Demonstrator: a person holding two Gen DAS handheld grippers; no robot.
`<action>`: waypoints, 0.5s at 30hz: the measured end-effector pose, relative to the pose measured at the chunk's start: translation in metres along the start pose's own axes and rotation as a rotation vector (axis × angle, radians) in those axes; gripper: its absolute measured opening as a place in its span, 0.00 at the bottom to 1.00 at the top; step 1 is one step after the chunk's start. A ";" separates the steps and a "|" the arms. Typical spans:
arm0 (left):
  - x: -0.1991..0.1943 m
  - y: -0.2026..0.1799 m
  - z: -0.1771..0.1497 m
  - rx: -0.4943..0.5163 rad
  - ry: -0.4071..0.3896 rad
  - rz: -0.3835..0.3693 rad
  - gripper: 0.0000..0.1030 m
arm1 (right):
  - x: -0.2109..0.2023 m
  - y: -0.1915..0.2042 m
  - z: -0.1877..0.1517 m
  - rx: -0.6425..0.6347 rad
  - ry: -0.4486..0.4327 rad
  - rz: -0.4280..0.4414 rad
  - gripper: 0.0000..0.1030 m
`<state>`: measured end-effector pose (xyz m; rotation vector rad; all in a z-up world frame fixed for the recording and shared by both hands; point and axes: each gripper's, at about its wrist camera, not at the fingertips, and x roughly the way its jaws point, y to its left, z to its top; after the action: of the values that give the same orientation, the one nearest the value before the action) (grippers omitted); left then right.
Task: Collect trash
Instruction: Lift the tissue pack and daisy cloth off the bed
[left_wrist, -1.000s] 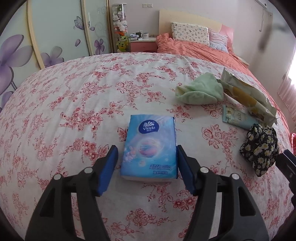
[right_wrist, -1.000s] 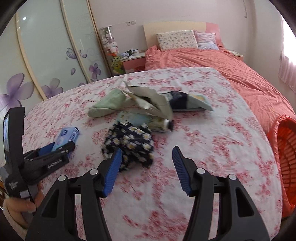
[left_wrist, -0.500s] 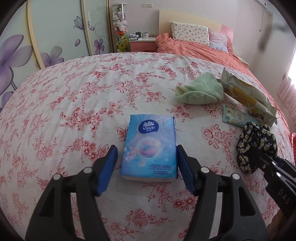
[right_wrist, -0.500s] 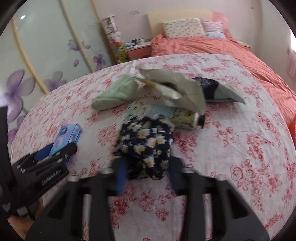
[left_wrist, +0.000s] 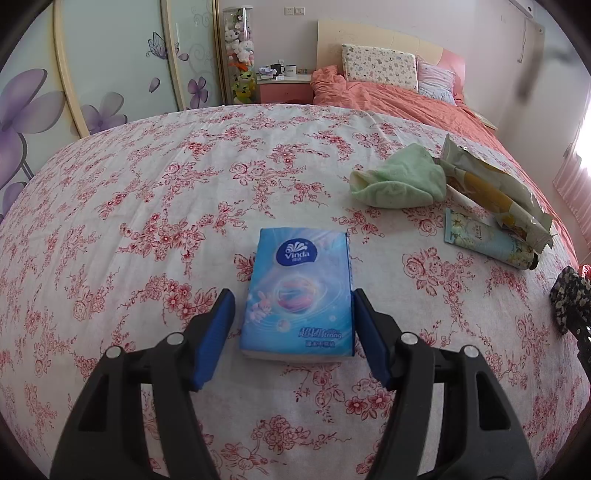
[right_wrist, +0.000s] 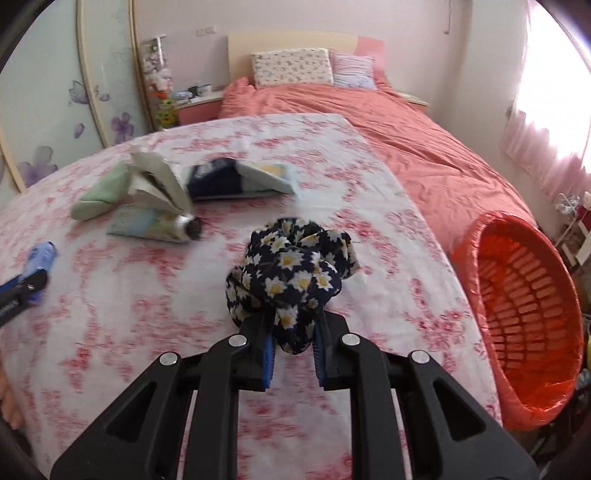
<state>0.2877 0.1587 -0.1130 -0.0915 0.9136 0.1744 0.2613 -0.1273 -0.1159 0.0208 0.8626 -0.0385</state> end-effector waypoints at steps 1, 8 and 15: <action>0.000 0.000 0.000 0.000 0.000 0.000 0.61 | 0.000 0.000 0.000 0.003 -0.002 0.002 0.16; 0.000 0.000 0.000 0.000 0.000 -0.001 0.62 | 0.002 -0.003 -0.001 0.003 0.008 0.010 0.17; -0.001 -0.001 -0.001 0.001 0.001 0.002 0.64 | 0.003 -0.017 -0.001 0.063 0.014 0.063 0.18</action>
<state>0.2870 0.1577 -0.1128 -0.0902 0.9150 0.1754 0.2618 -0.1440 -0.1186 0.1076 0.8744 -0.0068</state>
